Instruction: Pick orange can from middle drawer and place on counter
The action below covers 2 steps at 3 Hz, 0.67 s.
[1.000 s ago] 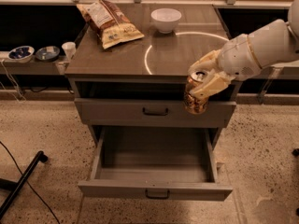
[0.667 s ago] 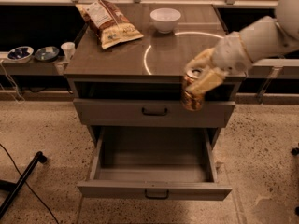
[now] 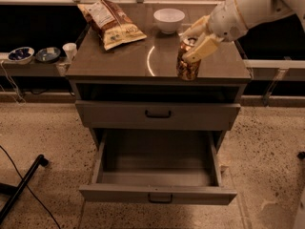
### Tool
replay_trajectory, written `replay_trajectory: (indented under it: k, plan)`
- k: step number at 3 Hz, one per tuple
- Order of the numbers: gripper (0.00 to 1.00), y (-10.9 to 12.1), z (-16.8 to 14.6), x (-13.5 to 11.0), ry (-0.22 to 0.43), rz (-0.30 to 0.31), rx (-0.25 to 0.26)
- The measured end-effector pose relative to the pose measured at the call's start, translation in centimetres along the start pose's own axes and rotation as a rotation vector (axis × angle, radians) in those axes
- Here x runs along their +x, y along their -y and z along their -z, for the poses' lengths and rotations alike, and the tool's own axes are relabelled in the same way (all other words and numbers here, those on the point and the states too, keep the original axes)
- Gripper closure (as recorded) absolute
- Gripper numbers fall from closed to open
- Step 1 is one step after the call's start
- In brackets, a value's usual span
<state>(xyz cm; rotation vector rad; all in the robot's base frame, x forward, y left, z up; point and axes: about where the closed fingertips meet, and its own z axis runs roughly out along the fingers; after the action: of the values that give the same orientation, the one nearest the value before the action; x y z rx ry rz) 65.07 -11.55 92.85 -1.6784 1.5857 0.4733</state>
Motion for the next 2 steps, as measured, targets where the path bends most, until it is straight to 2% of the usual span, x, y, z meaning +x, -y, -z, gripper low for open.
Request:
replay_trajectory:
  k: [1,2]
  plan:
    - [1.00,3.6,1.8,-0.9,0.069,-0.006,0.075]
    - [1.00,7.4,2.2,-2.0,0.127,-0.046,0.153]
